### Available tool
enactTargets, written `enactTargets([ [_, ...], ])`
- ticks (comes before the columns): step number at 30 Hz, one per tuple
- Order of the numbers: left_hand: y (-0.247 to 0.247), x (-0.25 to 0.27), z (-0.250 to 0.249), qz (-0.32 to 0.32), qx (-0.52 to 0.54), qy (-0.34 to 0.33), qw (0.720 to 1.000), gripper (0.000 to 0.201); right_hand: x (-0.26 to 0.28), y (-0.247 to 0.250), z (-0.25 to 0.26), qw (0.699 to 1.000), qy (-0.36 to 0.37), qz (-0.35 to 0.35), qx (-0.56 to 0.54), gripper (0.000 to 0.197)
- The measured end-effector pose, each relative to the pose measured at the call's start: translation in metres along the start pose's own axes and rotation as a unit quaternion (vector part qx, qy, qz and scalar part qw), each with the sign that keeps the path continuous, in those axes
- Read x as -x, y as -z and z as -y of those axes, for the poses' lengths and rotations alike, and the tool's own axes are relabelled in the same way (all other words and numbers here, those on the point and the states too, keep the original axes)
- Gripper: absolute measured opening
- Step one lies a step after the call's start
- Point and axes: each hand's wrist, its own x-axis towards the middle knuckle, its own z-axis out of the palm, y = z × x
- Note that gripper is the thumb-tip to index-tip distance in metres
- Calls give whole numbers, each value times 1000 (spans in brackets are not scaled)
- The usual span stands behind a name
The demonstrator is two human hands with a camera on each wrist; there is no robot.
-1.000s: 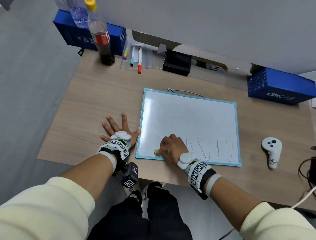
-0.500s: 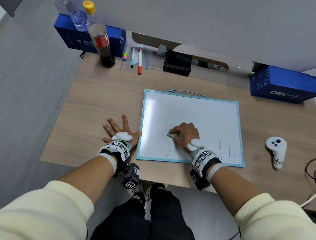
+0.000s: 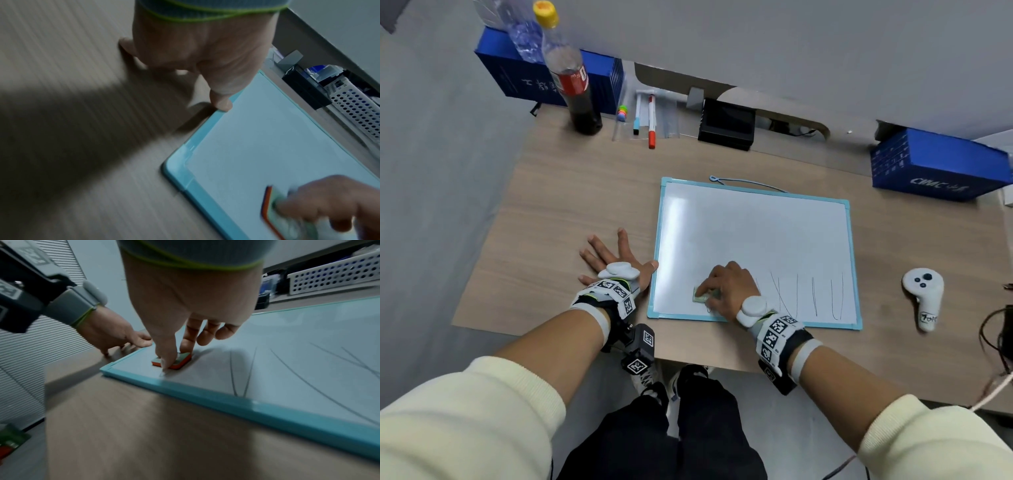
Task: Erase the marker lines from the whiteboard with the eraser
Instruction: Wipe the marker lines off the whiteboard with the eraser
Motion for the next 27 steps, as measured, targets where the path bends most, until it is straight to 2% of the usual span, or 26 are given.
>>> enactTargets([
  [3,-1,0,0,-4,6,-1,1000,101,12,-4,-5,999,16,36,-6,22],
  [8,-3,0,-2,-16,10,8,1000,102,21,9,-24,999,11,31,-6,23],
  [15,-3,-1,-2,-13,11,12,1000,100,14,-8,-10,1000,27,7,-12,21],
  [17,-2,-1,-2,-14,10,11,1000,100,16,0,-21,1000,3,0,0,20],
  [23,-3,2,-4,-24,9,13,1000,99,14,24,-54,987,-130,-98,-5,11],
  [25,-3,2,-6,-32,11,17,999,98,12,24,-55,984,-146,-101,-16,15],
  [27,-4,6,-10,-37,17,22,999,97,18,21,-53,988,-129,-80,-11,15],
])
